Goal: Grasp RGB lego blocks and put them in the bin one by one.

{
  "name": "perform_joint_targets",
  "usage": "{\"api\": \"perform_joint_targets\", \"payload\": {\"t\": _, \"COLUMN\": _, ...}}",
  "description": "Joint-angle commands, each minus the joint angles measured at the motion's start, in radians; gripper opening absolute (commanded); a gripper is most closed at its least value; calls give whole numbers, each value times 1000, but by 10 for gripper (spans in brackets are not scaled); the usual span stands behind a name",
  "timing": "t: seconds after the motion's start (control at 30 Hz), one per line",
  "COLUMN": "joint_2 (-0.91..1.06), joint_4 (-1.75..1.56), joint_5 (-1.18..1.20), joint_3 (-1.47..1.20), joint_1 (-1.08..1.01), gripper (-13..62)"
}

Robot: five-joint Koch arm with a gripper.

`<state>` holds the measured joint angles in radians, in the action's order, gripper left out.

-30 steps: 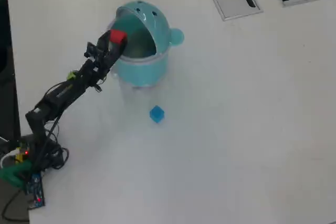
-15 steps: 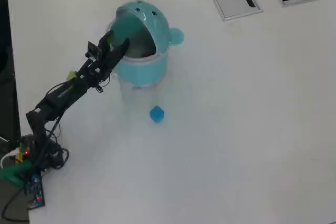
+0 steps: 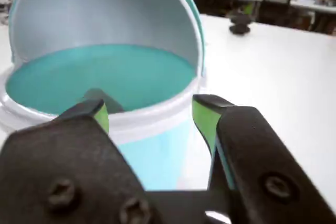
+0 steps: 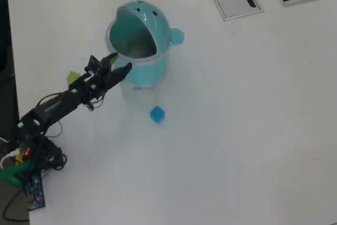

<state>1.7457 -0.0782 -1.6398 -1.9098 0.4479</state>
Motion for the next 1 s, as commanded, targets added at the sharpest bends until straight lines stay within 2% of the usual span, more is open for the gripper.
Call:
{"api": "perform_joint_targets", "payload": {"t": 0.0, "joint_2": 52, "joint_4": 2, "joint_5": -17, "joint_3": 12, "joint_1": -41, "gripper": 294}}
{"api": "perform_joint_targets", "payload": {"t": 0.27, "joint_2": 66, "joint_4": 54, "joint_5": -28, "joint_3": -163, "joint_1": -175, "gripper": 316}}
{"api": "perform_joint_targets", "payload": {"t": 0.63, "joint_2": -75, "joint_4": 25, "joint_5": -54, "joint_3": -222, "joint_1": -278, "gripper": 333}}
{"api": "perform_joint_targets", "payload": {"t": 0.97, "joint_2": 92, "joint_4": 51, "joint_5": -51, "joint_3": -383, "joint_1": -222, "gripper": 332}}
